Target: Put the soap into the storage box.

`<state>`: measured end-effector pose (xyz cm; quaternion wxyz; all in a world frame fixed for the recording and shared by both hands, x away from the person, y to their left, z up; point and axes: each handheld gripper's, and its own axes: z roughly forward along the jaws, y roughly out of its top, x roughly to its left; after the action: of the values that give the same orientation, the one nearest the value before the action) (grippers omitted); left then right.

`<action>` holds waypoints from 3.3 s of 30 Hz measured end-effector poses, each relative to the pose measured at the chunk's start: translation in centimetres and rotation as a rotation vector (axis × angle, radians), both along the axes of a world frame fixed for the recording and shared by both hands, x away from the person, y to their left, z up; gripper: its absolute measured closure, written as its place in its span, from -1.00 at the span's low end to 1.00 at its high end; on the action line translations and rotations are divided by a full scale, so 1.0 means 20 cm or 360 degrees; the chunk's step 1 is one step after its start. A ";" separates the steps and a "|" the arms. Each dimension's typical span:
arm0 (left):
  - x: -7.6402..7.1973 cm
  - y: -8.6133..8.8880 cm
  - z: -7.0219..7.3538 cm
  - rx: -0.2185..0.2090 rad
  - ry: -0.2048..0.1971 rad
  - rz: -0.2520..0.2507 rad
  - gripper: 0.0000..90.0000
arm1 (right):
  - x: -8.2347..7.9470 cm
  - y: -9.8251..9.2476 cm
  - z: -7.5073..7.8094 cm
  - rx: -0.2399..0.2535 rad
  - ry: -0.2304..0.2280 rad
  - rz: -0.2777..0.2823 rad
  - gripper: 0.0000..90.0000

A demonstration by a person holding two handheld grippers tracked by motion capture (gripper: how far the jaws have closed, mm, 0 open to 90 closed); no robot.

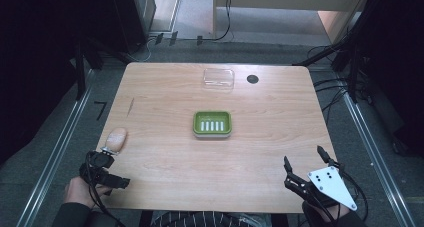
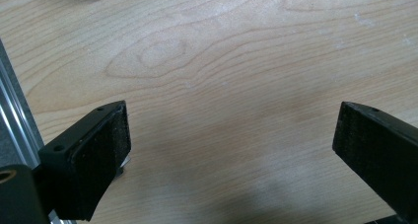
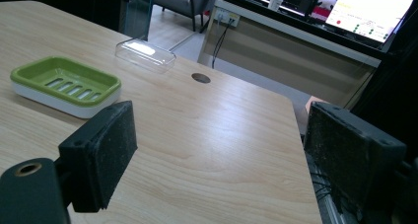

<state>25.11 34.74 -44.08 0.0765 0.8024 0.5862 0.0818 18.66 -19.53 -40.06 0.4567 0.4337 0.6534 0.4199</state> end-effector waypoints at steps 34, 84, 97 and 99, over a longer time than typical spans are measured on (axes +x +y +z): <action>0.10 -0.03 0.04 0.0016 0.0010 -0.0023 -1.00 | 0.03 0.03 0.00 -0.0023 0.0002 0.0056 -0.70; 0.42 0.07 0.11 -0.0027 0.0017 0.0049 -1.00 | 0.03 0.04 0.00 -0.0018 0.0014 0.0062 -0.70; 0.53 0.14 0.10 -0.0080 0.0038 0.0097 -1.00 | 0.03 0.03 0.00 -0.0018 0.0016 0.0061 -0.70; 0.55 0.15 0.09 -0.0085 0.0032 0.0105 -1.00 | 0.03 0.04 0.00 -0.0016 0.0017 0.0061 -0.70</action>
<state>36.03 37.70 -42.20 0.0892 0.7812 0.6149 0.0605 19.30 -18.81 -40.02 0.4472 0.4211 0.6661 0.4230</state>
